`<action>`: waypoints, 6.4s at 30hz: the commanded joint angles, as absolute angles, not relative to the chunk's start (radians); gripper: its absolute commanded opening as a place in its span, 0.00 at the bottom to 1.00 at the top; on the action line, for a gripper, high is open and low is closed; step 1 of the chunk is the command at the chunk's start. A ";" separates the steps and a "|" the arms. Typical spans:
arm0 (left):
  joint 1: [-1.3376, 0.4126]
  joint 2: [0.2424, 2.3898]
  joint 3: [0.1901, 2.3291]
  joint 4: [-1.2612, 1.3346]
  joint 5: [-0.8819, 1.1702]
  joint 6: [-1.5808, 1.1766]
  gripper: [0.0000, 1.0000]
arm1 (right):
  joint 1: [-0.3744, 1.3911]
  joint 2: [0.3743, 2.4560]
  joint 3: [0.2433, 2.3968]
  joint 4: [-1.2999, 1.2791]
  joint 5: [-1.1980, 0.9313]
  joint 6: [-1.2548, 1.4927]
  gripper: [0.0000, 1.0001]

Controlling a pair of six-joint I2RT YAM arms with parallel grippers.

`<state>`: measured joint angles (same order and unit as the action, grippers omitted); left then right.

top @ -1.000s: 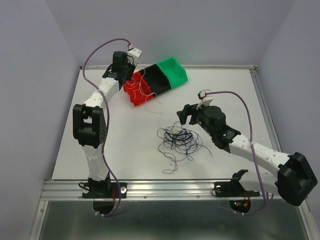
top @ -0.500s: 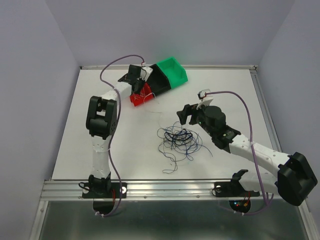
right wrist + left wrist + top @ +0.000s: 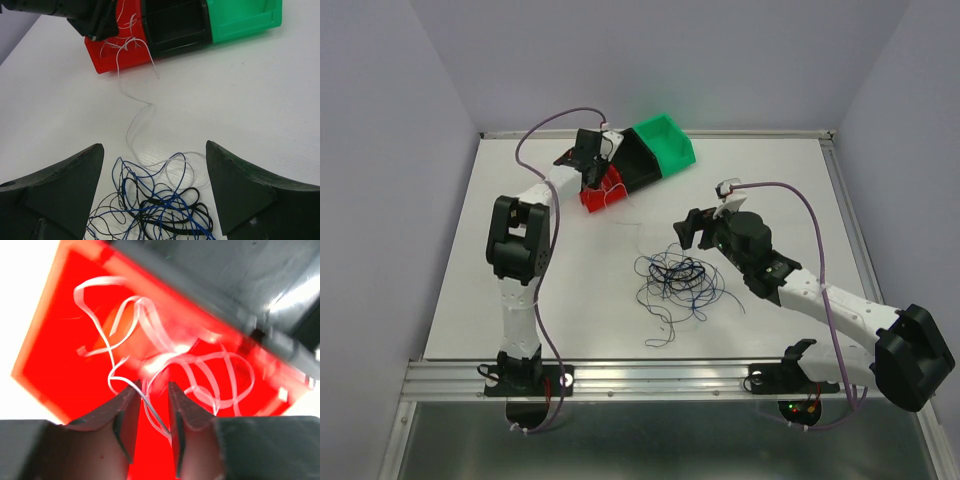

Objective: Untangle the cables

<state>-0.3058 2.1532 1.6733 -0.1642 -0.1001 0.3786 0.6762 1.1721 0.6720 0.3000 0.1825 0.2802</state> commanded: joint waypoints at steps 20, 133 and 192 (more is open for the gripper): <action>-0.406 1.583 1.234 -0.109 0.107 0.477 0.70 | 0.684 1.155 0.680 0.328 0.192 0.273 0.88; -0.140 1.627 1.499 -0.133 0.215 0.322 0.00 | 0.722 1.338 0.718 0.385 0.135 0.247 0.37; -0.325 1.652 1.386 -0.055 0.046 0.330 0.63 | 0.721 1.275 0.761 0.265 0.123 0.255 0.51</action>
<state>-0.2562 1.7954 1.5055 -0.1623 0.0673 0.3122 0.7174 1.3426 0.7376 0.2955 0.1230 0.2546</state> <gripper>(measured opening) 0.599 0.484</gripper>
